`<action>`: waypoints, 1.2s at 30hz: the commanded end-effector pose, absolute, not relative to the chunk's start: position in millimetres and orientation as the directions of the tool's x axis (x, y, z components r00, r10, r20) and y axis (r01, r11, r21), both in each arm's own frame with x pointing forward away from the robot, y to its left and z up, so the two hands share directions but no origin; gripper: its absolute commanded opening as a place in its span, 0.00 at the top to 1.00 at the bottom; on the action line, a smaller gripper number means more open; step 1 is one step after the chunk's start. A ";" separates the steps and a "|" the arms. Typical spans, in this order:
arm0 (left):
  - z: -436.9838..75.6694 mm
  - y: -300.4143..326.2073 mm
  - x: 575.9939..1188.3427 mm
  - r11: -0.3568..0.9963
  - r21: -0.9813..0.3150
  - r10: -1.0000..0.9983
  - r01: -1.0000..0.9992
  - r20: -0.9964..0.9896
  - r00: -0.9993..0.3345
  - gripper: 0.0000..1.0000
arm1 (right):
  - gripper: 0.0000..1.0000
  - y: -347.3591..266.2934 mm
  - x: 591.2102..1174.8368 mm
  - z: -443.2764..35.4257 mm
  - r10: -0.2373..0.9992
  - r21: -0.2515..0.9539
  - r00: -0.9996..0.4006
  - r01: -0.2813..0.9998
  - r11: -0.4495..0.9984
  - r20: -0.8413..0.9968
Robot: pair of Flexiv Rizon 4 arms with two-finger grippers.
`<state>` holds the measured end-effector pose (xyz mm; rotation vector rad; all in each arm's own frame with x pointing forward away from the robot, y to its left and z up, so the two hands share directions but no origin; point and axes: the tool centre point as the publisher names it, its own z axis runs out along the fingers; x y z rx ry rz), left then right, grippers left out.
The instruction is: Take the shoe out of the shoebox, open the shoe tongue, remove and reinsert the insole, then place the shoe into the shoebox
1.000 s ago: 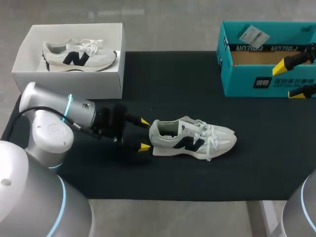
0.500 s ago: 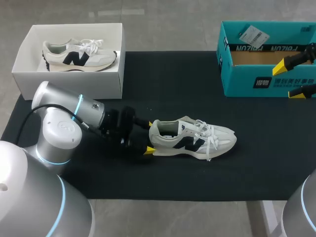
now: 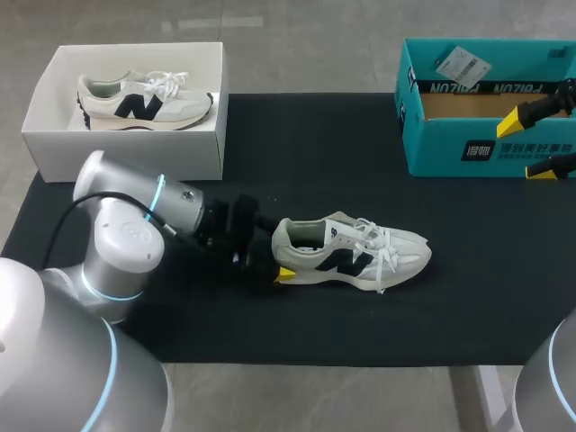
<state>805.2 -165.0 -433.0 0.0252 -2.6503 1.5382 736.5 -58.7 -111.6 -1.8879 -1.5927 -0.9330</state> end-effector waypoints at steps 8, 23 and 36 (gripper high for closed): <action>-435.8 -164.8 813.2 0.512 -0.858 0.023 -0.051 0.072 -0.997 1.00 | 0.00 -58.4 736.1 -112.3 0.641 0.057 0.084 0.979 -0.196 0.763; -435.8 -164.8 813.2 0.512 -0.858 0.023 -0.051 0.072 -0.997 1.00 | 0.00 -58.4 736.1 -112.3 0.641 0.057 0.084 0.979 -0.196 0.763; -435.8 -164.8 813.2 0.512 -0.858 0.023 -0.051 0.072 -0.997 1.00 | 0.00 -18.4 759.4 -124.4 0.731 -0.005 0.155 0.979 -0.204 0.665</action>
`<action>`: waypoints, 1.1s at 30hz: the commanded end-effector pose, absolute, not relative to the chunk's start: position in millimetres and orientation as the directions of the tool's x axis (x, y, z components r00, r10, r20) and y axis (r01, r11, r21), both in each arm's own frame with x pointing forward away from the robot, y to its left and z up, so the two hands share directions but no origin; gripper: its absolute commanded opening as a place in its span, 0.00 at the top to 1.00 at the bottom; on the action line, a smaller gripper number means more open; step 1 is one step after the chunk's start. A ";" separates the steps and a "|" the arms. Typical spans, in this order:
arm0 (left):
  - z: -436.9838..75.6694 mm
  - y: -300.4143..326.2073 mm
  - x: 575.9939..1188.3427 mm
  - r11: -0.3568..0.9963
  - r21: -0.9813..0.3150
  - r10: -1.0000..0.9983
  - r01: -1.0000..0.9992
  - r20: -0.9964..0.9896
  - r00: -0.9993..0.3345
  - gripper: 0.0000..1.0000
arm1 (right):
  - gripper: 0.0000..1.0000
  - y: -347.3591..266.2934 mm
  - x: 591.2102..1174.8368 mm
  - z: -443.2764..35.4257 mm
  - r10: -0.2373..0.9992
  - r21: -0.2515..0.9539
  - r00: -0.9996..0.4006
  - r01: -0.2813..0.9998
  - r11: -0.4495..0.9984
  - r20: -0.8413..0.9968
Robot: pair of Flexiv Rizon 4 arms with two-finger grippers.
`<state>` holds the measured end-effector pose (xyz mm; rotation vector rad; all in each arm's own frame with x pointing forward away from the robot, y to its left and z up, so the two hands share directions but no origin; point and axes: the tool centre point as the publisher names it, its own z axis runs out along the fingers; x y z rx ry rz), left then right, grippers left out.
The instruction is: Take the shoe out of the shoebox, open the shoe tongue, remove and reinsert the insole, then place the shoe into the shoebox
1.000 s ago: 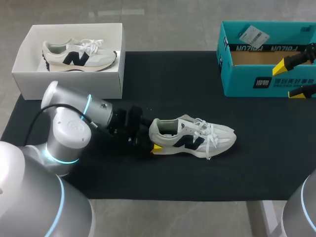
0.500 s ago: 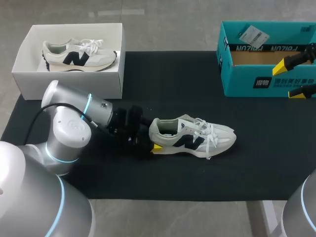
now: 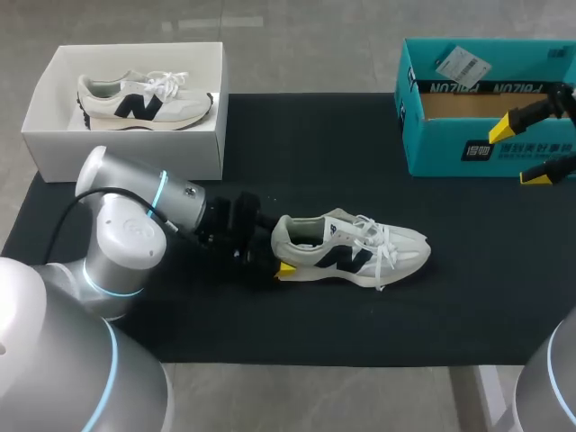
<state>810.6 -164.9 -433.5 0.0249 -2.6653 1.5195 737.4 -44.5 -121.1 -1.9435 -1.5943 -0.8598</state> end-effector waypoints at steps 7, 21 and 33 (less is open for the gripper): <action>-435.8 -164.8 813.2 0.512 -0.858 0.023 -0.051 0.072 -0.997 1.00 | 0.00 19.3 765.9 -147.8 0.797 -0.015 0.216 0.968 -0.251 0.564; -435.8 -164.8 813.2 0.512 -0.858 0.023 -0.051 0.072 -0.997 1.00 | 0.00 66.4 769.9 -182.1 0.897 0.020 0.281 0.952 -0.306 0.340; -435.8 -164.8 813.2 0.512 -0.858 0.023 -0.051 0.072 -0.997 1.00 | 0.00 106.5 777.9 -209.4 0.958 -0.003 0.256 0.966 -0.257 0.126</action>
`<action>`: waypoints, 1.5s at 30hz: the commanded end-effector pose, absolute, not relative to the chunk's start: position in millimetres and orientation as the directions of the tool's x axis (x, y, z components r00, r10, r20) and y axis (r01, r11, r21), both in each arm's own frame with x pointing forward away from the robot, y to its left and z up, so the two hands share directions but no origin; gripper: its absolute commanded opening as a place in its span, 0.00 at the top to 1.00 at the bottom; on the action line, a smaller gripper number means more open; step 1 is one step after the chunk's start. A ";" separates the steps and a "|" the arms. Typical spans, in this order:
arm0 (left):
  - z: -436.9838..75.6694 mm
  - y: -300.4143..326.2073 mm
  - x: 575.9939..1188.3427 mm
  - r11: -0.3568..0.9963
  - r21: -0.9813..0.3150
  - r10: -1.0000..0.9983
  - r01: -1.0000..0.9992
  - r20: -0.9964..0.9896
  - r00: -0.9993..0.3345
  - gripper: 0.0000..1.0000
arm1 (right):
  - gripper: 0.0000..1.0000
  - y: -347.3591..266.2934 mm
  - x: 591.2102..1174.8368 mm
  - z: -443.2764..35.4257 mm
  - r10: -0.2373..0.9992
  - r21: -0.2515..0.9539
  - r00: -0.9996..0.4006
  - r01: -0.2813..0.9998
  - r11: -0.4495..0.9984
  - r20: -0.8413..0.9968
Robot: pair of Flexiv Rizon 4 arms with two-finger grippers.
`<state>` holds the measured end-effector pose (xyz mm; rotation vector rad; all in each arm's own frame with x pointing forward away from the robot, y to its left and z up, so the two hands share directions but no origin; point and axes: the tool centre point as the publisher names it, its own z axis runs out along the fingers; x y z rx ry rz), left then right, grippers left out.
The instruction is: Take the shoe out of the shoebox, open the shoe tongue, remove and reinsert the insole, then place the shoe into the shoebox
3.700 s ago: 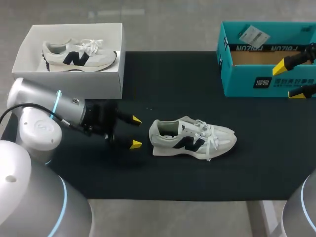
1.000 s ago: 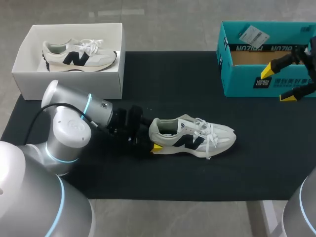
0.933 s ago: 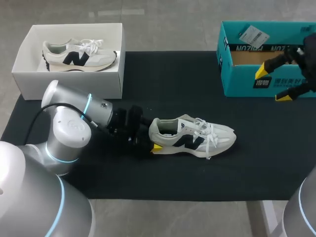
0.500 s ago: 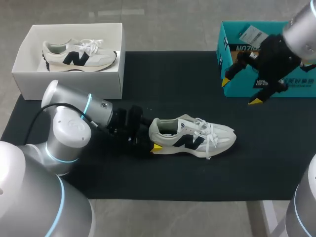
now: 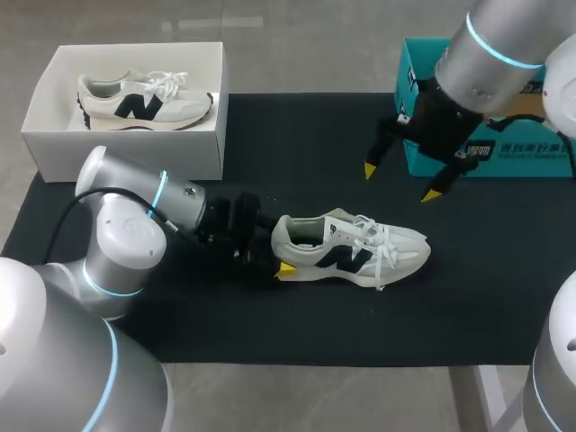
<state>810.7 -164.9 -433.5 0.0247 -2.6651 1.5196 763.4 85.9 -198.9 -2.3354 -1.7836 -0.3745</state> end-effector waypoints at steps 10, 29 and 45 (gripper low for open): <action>-435.8 -164.8 813.2 0.512 -0.858 0.023 -0.051 0.072 -0.997 1.00 | 0.00 143.1 778.1 -233.4 0.970 -0.017 0.242 0.970 -0.242 0.010; -435.8 -164.8 813.2 0.512 -0.858 0.023 -0.051 0.072 -0.997 1.00 | 0.00 164.5 779.0 -280.1 0.950 0.029 0.266 0.964 -0.265 -0.166; -435.8 -164.8 813.2 0.512 -0.858 0.023 -0.051 0.072 -0.997 1.00 | 0.00 160.2 786.0 -320.3 0.897 0.058 0.290 0.956 -0.288 -0.332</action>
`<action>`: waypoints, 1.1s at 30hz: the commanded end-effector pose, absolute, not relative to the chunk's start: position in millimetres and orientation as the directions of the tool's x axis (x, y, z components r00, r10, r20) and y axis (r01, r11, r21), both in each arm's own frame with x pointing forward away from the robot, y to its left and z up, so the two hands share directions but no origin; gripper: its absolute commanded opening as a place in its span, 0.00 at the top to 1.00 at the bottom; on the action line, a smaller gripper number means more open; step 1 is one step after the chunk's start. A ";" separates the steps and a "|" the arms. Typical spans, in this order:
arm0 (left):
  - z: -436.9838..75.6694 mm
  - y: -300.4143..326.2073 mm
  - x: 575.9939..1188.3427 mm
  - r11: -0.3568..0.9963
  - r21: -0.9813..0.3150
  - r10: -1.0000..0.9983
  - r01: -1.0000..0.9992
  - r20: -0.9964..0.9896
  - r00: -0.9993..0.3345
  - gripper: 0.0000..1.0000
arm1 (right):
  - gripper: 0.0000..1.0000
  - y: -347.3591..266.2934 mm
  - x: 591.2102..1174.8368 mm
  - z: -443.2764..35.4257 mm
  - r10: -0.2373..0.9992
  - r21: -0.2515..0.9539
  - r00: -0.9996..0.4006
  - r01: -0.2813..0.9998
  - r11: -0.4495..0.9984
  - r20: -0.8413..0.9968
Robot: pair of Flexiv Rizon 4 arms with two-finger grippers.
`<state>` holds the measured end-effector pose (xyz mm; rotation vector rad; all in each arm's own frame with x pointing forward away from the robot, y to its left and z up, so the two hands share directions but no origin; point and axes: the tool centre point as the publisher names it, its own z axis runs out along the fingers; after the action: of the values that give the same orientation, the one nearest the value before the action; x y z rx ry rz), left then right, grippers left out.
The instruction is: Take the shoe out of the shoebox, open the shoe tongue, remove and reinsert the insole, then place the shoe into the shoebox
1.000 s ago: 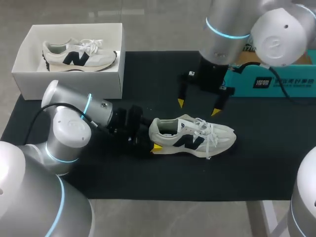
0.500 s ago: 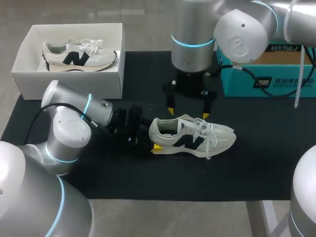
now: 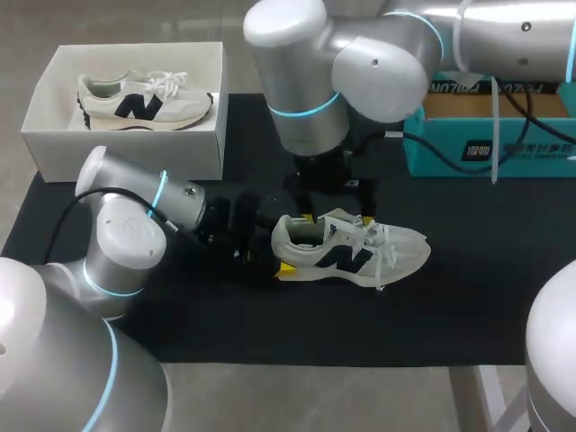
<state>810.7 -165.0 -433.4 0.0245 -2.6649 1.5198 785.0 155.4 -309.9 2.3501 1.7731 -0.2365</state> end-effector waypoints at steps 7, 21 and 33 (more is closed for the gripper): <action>-435.8 -164.8 813.2 0.512 -0.858 0.023 -0.051 0.072 -0.997 1.00 | 0.02 157.1 784.2 -334.9 0.884 0.029 0.275 0.958 -0.285 -0.379; -435.8 -164.8 813.2 0.512 -0.858 0.023 -0.051 0.072 -0.997 1.00 | 1.00 144.1 778.1 -332.4 0.861 0.037 0.296 0.950 -0.309 -0.415; -435.8 -164.8 813.2 0.512 -0.858 0.023 -0.051 0.072 -0.997 1.00 | 1.00 126.8 778.7 -316.0 0.852 0.067 0.350 0.933 -0.353 -0.389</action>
<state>810.7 -165.0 -433.3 0.0244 -2.6648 1.5198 788.3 133.8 -320.2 2.2732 1.6907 -0.4696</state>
